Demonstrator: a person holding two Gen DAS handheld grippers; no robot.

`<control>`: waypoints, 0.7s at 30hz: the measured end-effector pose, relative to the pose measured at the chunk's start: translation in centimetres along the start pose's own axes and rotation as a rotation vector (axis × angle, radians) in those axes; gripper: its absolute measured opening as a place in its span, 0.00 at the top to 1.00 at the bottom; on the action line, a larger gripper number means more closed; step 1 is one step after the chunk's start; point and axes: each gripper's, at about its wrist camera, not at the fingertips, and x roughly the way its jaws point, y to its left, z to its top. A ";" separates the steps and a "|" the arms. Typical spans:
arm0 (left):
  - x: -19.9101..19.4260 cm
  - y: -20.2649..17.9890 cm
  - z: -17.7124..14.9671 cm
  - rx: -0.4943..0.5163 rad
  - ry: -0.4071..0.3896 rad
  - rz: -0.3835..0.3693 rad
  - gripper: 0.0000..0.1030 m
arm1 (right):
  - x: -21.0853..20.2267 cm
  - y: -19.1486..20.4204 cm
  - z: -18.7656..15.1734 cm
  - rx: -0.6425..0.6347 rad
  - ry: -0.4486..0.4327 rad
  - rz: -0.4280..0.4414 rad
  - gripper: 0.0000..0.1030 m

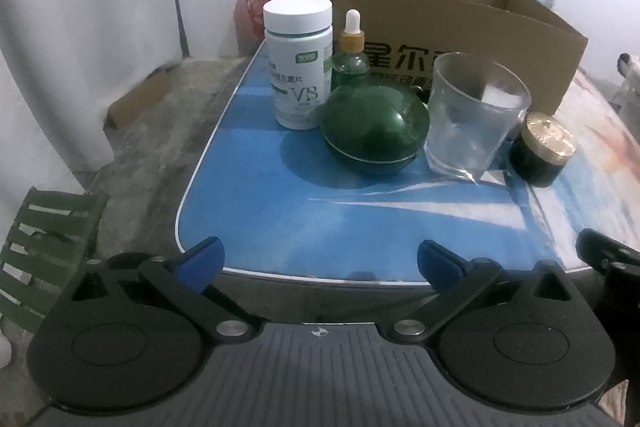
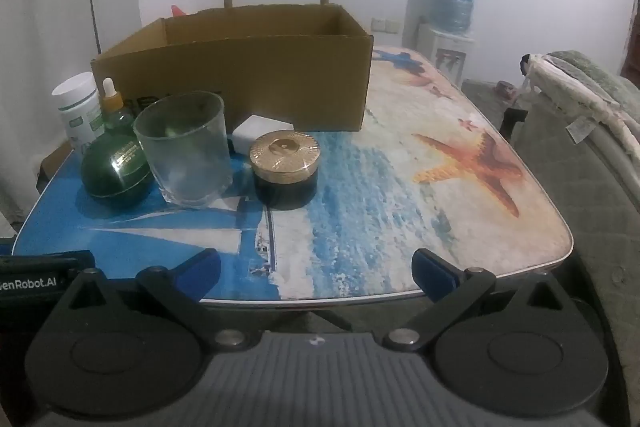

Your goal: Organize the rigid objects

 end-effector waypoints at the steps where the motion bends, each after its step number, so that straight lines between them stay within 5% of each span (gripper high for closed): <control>1: 0.0 0.0 0.0 -0.001 -0.001 0.001 0.00 | 0.0 0.0 0.0 0.000 -0.001 0.000 0.00; 21: -0.1 -0.1 0.0 0.001 -0.005 0.006 0.00 | -0.2 0.0 0.0 -0.009 -0.008 0.003 0.00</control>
